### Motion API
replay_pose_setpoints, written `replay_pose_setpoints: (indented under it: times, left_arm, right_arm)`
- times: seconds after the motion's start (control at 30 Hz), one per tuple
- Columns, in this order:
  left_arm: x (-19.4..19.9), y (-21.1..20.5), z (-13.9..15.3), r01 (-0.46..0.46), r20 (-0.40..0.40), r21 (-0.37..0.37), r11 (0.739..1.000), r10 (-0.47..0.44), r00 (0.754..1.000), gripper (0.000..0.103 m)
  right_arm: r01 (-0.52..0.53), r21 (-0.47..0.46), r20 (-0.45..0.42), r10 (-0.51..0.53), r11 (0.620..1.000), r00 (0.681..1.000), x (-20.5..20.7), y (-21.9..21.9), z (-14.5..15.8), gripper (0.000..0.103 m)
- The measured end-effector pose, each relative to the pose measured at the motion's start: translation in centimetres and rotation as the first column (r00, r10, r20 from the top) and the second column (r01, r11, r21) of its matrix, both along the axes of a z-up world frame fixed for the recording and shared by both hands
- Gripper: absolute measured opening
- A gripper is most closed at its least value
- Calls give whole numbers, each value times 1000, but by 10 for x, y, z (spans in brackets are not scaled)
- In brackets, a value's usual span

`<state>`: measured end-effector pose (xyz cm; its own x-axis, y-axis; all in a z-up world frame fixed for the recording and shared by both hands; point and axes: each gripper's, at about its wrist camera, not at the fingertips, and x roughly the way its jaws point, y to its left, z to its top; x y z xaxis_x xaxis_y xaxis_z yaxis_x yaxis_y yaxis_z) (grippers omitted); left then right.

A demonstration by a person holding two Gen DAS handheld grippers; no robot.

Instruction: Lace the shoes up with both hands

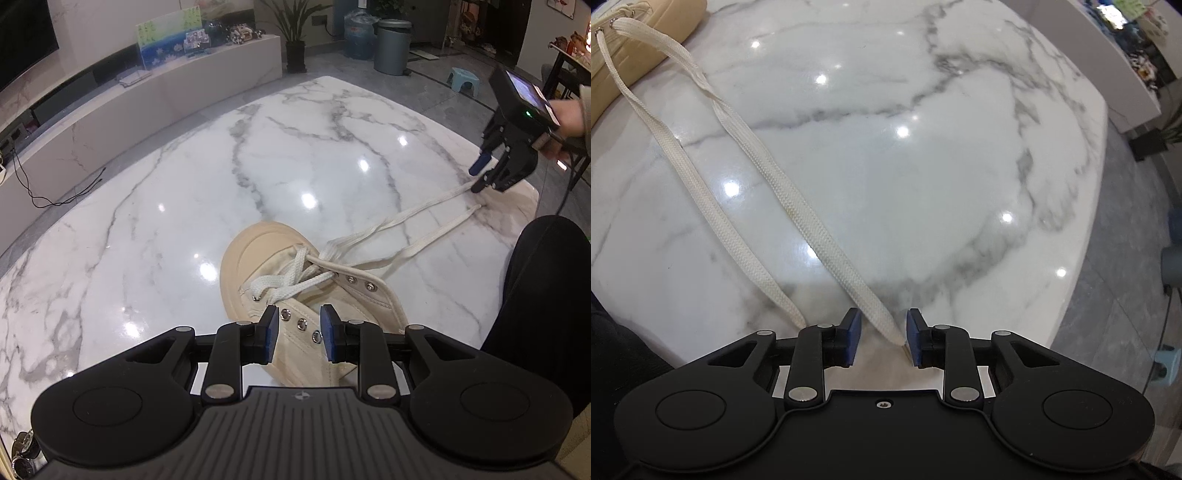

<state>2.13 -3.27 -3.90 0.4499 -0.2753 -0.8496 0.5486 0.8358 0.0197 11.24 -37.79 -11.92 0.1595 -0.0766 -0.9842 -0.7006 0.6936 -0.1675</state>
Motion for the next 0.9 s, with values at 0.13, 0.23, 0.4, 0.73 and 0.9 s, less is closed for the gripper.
replay_pose_setpoints:
  times: [0.13,0.23,0.4,0.73,0.9]
  left_arm:
    - [2,-1,-1,-14,-10,14,1000,14,1000,23]
    - [3,-1,-2,-24,-17,25,999,24,1000,23]
    - [4,1,-3,-43,-26,47,998,45,999,23]
    - [-1,12,-6,-71,-46,59,996,74,996,23]
    - [-6,22,-3,-71,-30,48,996,73,997,23]
  right_arm:
    - [15,31,-42,-14,999,999,6,-1,-2,3]
    - [-12,23,-14,13,1000,1000,2,6,0,1]
    - [-91,62,87,85,994,993,-11,35,29,1]
    - [-443,88,242,412,892,878,-53,144,86,1]
    - [-560,149,269,512,815,816,-70,189,104,1]
